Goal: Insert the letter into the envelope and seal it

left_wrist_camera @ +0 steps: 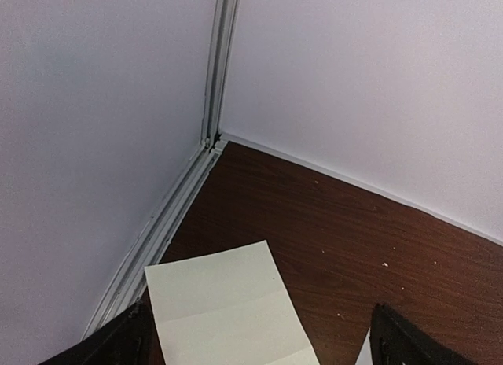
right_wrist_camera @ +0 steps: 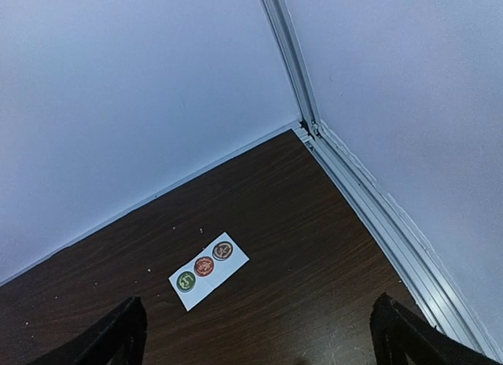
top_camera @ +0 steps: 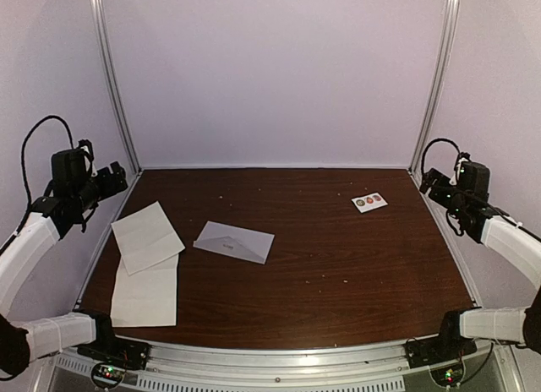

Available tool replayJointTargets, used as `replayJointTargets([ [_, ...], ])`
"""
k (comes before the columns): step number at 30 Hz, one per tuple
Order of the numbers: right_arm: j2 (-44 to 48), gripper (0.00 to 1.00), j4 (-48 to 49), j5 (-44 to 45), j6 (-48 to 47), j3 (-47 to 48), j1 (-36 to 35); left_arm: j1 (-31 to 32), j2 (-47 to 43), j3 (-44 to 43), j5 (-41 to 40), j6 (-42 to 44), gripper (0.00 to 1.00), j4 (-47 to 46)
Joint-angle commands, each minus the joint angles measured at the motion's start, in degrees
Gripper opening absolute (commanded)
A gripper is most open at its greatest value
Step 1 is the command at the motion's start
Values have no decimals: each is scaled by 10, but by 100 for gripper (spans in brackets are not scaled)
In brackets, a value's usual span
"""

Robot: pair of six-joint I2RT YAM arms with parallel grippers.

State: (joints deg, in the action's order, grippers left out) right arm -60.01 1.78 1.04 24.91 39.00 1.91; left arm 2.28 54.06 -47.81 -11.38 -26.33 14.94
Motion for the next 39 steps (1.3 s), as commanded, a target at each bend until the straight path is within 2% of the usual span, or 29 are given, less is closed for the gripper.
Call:
replayJointTargets([
  [1, 7, 100, -21, -21, 43, 12, 3, -4, 2, -23, -15, 45, 98, 42],
  [6, 30, 100, -49, -56, 53, 32, 3, -4, 1, -33, 17, 77, 98, 70],
  [10, 64, 100, -64, -80, 35, 19, 3, -4, 32, -46, 72, 70, 98, 102],
  [14, 101, 100, -72, -101, 29, -2, 3, -8, 72, -41, 95, 28, 98, 107],
  [16, 109, 100, -74, -121, 23, -7, 3, -17, 79, -28, 134, 1, 98, 95],
  [21, 109, 100, -56, -186, 18, -14, 3, -105, 82, 34, 259, -75, 98, 37],
  [24, 103, 100, -44, -221, 19, -16, 3, -158, 85, 77, 301, -106, 98, 9],
  [26, 99, 100, -41, -233, 21, -17, 3, -181, 92, 92, 307, -112, 98, 6],
  [32, 97, 100, -29, -272, 27, -24, 3, -194, 115, 110, 270, -107, 97, -4],
  [39, 91, 100, -31, -308, 23, -23, 3, -217, 194, 98, 262, -85, 82, -25],
])
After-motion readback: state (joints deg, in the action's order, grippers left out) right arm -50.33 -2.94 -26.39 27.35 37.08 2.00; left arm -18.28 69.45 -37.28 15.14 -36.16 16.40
